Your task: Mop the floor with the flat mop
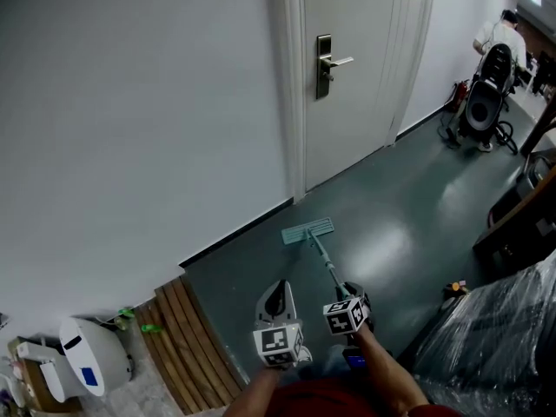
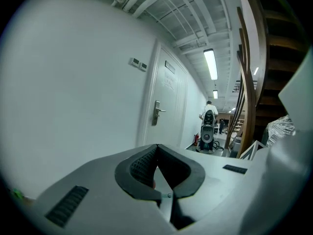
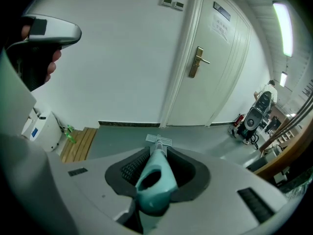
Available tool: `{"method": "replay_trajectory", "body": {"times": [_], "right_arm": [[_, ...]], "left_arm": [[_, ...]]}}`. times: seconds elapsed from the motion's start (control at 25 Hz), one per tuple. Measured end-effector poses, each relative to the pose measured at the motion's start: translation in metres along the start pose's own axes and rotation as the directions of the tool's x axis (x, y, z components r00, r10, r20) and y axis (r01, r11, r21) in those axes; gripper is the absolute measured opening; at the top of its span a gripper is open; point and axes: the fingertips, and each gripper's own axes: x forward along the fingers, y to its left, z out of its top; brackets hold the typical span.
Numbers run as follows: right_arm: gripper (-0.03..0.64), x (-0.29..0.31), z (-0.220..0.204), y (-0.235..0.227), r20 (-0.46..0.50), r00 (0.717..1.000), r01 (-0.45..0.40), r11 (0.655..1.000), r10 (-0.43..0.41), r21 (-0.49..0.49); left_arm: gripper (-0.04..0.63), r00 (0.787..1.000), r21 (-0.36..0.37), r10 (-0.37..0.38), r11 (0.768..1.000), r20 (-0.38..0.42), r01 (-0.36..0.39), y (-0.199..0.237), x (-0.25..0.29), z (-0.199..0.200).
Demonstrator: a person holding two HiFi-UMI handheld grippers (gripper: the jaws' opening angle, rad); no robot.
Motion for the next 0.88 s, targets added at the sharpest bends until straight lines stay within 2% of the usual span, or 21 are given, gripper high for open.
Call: {"method": "replay_trajectory", "body": {"times": [0.32, 0.6, 0.88], "right_arm": [[0.117, 0.029, 0.030, -0.026, 0.016, 1.000, -0.006, 1.000, 0.006, 0.005], [0.117, 0.039, 0.054, -0.068, 0.027, 0.999, -0.043, 0.999, 0.043, -0.004], [0.118, 0.042, 0.054, -0.081, 0.020, 0.998, -0.055, 0.998, 0.055, -0.016]], "left_arm": [[0.014, 1.000, 0.012, -0.015, 1.000, -0.019, 0.015, -0.005, 0.051, 0.002], [0.014, 1.000, 0.010, -0.014, 1.000, -0.016, 0.015, -0.029, 0.100, 0.013], [0.014, 1.000, 0.020, -0.017, 1.000, -0.008, 0.017, -0.041, 0.117, 0.014]]}}
